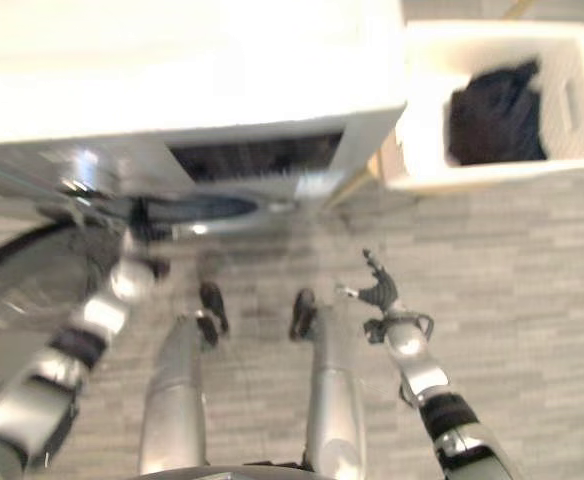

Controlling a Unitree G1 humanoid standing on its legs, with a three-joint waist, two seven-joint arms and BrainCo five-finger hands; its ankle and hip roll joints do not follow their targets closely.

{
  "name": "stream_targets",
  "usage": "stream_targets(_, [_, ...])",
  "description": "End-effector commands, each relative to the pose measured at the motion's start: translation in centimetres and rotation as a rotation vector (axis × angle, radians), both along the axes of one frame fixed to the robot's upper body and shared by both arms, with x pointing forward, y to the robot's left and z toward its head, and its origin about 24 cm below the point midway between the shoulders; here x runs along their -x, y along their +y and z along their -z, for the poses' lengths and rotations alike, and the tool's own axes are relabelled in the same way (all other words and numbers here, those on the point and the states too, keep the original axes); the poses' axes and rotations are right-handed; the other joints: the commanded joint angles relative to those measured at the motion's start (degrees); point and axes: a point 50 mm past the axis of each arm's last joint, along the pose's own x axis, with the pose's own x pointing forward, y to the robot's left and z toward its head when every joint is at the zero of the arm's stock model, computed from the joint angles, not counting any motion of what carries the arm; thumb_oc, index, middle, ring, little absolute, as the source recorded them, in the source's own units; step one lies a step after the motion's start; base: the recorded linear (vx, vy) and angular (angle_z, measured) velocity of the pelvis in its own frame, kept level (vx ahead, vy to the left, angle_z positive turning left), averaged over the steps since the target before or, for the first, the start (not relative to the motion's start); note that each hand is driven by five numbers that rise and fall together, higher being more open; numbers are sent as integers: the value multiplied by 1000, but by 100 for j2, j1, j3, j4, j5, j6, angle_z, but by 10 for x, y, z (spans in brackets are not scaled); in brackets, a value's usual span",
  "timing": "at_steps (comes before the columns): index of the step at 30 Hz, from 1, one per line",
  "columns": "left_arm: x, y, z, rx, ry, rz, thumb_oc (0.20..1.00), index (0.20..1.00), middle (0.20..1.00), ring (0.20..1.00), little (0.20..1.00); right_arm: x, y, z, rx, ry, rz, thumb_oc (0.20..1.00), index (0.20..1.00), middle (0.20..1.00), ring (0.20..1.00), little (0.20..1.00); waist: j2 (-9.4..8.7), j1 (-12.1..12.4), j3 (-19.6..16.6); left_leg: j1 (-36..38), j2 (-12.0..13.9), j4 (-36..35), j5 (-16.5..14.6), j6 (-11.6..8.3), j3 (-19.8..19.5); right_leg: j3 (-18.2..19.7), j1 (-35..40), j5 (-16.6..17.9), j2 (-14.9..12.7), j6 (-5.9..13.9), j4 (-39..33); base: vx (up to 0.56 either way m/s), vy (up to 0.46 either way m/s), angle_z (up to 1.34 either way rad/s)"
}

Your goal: Grab the laundry basket,head to the washer,open it,put in the laundry and shut it.

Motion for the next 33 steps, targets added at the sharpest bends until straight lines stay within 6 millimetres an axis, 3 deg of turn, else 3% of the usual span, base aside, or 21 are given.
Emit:
stream_targets(1, [-31,9,-47,20,-155,36,1000,1000,1000,1000,1000,-7,-8,-8,63,-13,0,1000,1000,1000,1000,1000,-24,-22,-53,318,95,275,-508,2,-155,105,311,804,4,437,-1250,261,-13,5])
stream_targets(2, [-1,12,-8,111,-33,10,1000,1000,1000,1000,1000,4,-16,7,99,64,14,1000,1000,1000,1000,1000,-25,35,-104,1088,-3,-362,-372,-30,-74,73,1049,915,88,502,-1825,219,-18,-7])
stream_targets(3, [13,14,7,158,17,-10,1000,1000,1000,1000,1000,10,-20,14,118,103,17,1000,1000,1000,1000,1000,-18,62,-112,1501,-46,-693,-296,-50,-15,63,1432,986,133,537,-2103,219,-18,-11])
stream_targets(4, [13,14,7,158,19,-11,1000,1000,1000,1000,1000,10,-20,15,118,104,16,1000,1000,1000,1000,1000,-22,63,-88,1559,-50,-733,-281,-51,-7,65,1482,997,135,539,-2131,145,-17,-18])
stream_targets(5, [26,16,19,195,58,-29,1000,1000,1000,1000,1000,16,-22,21,133,137,17,1000,1000,1000,1000,1000,-12,79,-116,1883,-70,-954,-221,-61,22,48,1792,1046,176,560,-2344,134,-68,-17])
stream_targets(6, [52,19,41,246,144,-61,1000,1000,1000,1000,1000,28,-27,34,161,212,19,1000,1000,1000,1000,1000,-14,112,-195,2417,-105,-1456,63,-48,143,-17,2316,1261,233,555,-2838,203,-84,-18])
stream_targets(8, [86,23,71,288,280,-112,1000,1000,1000,1000,1000,46,-32,53,184,319,22,1000,1000,1000,1000,1000,39,133,-435,3135,-196,-2072,254,-96,196,5,2988,1377,378,614,-3453,265,-97,-17])
stream_targets(11, [110,24,92,277,397,-124,1000,1000,1000,1000,1000,60,-34,67,197,395,21,1000,1000,1000,1000,1000,72,158,-645,3706,-302,-2499,330,-110,132,100,3501,1461,501,632,-3869,202,-35,-7])
stream_targets(13, [120,18,101,279,446,-120,1000,1000,1000,1000,1000,64,-36,72,207,424,32,1000,1000,1000,1000,1000,92,244,-726,3906,-502,-2616,296,-136,-319,240,3729,1491,571,651,-4053,111,24,-22])
stream_targets(14, [120,18,101,279,445,-120,1000,1000,1000,1000,1000,64,-36,72,207,424,32,1000,1000,1000,1000,1000,87,241,-734,3895,-507,-2625,312,-135,-321,238,3720,1503,567,651,-4062,52,33,-51])
stream_targets(16, [127,12,114,267,511,-119,1000,1000,1000,1000,1000,68,-34,78,202,452,37,1000,1000,1000,1000,1000,85,287,-865,4033,-850,-2827,228,-149,-1118,468,3912,1594,630,678,-4314,65,47,-52])
stream_targets(18, [134,8,122,259,561,-105,1000,1000,1000,1000,1000,73,-35,82,197,477,43,1000,1000,1000,1000,1000,110,205,-1007,4216,-928,-3061,162,-70,-1195,632,3995,1694,664,717,-4482,78,71,-15])
stream_targets(21, [141,7,128,237,608,-101,1000,1000,1000,1000,1000,77,-34,85,179,495,57,1000,1000,1000,1000,1000,130,145,-1076,4351,-937,-3179,142,3,-977,826,4000,1803,654,780,-4551,7,107,-81])
stream_targets(24, [143,7,133,201,636,-93,1000,1000,1000,1000,1000,80,-30,90,157,515,68,1000,1000,1000,1000,1000,136,65,-1045,4396,-952,-3253,125,77,-556,1133,3772,1936,677,898,-4474,-94,58,-65])
stream_targets(25, [139,8,132,179,628,-88,1000,1000,1000,1000,1000,78,-26,90,146,504,71,1000,1000,1000,1000,1000,139,50,-959,4410,-917,-3224,79,111,-206,1194,3580,2024,680,1013,-4360,-123,31,-127])
stream_targets(26, [139,8,132,178,628,-88,1000,1000,1000,1000,1000,78,-26,90,146,504,70,1000,1000,1000,1000,1000,133,57,-971,4392,-921,-3224,89,110,-197,1204,3559,2034,677,1012,-4362,-164,-38,-149])
stream_targets(27, [129,8,127,162,597,-75,1000,1000,1000,1000,1000,73,-20,88,124,480,68,1000,1000,1000,1000,1000,167,124,-906,4411,-818,-3239,57,117,157,574,3383,2030,552,1005,-4253,-87,-50,-137])
stream_targets(28, [129,8,127,161,596,-75,1000,1000,1000,1000,1000,73,-20,88,124,479,68,1000,1000,1000,1000,1000,160,126,-917,4392,-824,-3238,68,117,160,579,3364,2038,547,1004,-4255,-112,-85,-152])
stream_targets(30, [122,6,123,144,576,-51,1000,1000,1000,1000,1000,72,-17,88,117,468,64,1000,1000,1000,1000,1000,196,206,-887,4471,-713,-3264,56,94,526,-544,3367,1941,260,943,-4150,-23,-116,-184])
stream_targets(31, [116,5,120,138,562,-39,1000,1000,1000,1000,1000,72,-16,88,117,465,70,1000,1000,1000,1000,1000,244,255,-899,4637,-555,-3322,-5,50,966,-1507,3409,1800,30,948,-3893,9,-142,-178])
stream_targets(33, [114,5,119,134,556,-37,1000,1000,1000,1000,1000,73,-17,89,133,477,73,1000,1000,1000,1000,1000,239,363,-926,4718,-546,-3324,-69,93,1398,-2447,3458,1792,-291,924,-3657,34,-138,-170])
